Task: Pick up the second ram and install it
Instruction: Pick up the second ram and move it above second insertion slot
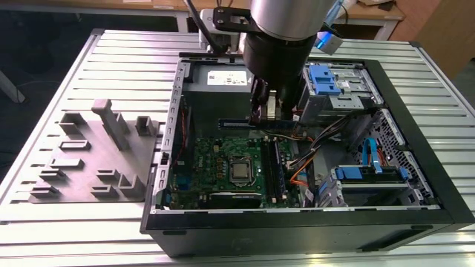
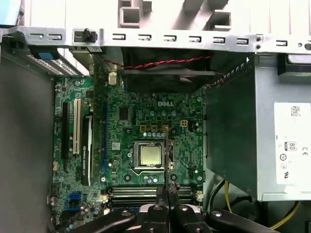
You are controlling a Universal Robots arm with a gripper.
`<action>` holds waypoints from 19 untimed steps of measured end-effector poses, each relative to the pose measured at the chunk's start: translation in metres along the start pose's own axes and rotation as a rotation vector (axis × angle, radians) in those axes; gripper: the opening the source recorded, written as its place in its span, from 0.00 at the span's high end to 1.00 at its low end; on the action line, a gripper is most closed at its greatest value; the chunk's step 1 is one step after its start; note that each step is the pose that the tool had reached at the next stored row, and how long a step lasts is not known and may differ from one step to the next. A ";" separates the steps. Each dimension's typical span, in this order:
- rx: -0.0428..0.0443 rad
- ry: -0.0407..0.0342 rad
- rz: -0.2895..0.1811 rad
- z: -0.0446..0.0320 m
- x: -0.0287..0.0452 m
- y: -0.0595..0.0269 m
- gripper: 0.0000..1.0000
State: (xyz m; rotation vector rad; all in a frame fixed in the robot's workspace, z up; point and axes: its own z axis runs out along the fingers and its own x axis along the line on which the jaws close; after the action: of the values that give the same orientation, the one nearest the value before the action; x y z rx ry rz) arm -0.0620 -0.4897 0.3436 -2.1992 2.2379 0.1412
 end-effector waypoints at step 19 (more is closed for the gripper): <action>0.0151 -0.0074 -0.005 0.0152 0.0010 -0.0011 0.91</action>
State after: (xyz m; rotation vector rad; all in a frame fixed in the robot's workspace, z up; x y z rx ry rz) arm -0.0619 -0.4897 0.3283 -2.1928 2.2223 0.1317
